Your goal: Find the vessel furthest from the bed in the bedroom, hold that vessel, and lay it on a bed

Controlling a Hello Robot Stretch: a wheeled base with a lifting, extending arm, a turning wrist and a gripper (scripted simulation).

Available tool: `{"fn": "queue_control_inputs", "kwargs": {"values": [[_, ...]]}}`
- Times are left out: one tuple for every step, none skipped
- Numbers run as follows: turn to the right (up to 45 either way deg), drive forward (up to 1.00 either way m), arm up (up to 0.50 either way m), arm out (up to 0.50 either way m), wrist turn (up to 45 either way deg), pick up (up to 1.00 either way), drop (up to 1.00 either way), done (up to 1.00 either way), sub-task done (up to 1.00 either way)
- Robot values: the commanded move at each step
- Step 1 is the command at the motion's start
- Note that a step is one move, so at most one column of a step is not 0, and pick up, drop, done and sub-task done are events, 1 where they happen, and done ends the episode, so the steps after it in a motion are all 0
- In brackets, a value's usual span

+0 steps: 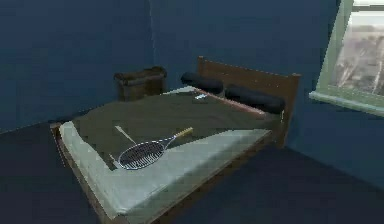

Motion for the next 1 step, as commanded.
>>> {"fn": "queue_control_inputs", "kwargs": {"values": [[45.0, 0.0, 0.0, 0.0, 0.0, 0.0, 0.0, 0.0, 0.0]]}}
